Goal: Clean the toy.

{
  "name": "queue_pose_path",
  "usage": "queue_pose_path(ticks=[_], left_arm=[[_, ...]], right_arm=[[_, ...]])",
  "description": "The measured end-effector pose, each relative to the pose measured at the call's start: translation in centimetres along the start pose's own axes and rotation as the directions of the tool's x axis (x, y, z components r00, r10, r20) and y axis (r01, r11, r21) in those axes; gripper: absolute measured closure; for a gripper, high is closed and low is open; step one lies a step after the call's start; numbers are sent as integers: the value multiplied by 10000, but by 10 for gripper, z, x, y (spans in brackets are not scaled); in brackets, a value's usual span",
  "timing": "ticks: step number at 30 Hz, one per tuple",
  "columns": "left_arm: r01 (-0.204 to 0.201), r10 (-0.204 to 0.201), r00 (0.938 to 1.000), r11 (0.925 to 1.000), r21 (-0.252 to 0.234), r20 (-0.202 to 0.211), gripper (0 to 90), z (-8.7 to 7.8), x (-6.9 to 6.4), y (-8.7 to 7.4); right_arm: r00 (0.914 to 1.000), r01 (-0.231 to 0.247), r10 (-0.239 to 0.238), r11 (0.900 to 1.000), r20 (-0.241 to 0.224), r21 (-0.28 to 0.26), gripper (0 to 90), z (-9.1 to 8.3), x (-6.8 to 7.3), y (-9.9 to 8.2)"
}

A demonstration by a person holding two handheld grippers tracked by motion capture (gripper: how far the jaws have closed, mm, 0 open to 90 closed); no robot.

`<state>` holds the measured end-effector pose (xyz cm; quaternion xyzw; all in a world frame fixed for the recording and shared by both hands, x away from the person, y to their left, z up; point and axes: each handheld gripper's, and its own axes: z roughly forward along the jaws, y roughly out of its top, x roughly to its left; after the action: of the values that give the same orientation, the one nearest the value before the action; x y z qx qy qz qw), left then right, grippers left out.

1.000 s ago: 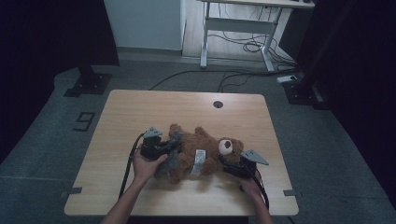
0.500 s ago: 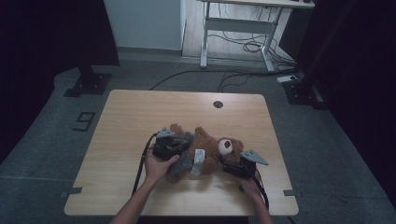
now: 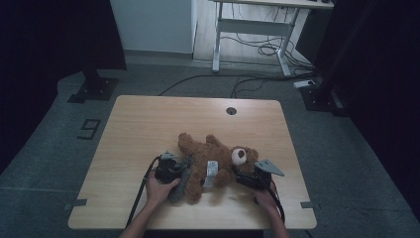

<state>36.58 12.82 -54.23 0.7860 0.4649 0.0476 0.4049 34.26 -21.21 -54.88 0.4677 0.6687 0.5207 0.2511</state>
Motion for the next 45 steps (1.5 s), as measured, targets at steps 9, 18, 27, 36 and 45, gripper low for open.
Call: queue_pose_path(ticks=[9, 18, 27, 36, 45], left_arm=[[-340, 313, 9991, 9946, -984, -295, 785, -29, 4, 9], [-742, 672, 9966, 9839, -1625, -485, 777, -66, 5, 14], [-325, 244, 9984, 9853, -1679, -503, 768, -74, 16, 1], [-434, 247, 9936, 9842, -1715, -1098, 771, -89, 22, -7], [-343, 56, 9871, 9836, -1773, -1598, 770, -112, 37, -22]], right_arm=[[9999, 81, -80, 9999, 106, -88, 133, 0, 1, 0], [9991, 67, -59, 9998, 427, -195, 130, 6, 5, 3], [9995, 185, -177, 9994, 265, -296, 94, 22, 9, 9], [9995, 297, -300, 9988, -76, -401, 25, 2, 9, 18], [9993, 189, -209, 9976, -301, -660, 39, -24, 4, 20]])
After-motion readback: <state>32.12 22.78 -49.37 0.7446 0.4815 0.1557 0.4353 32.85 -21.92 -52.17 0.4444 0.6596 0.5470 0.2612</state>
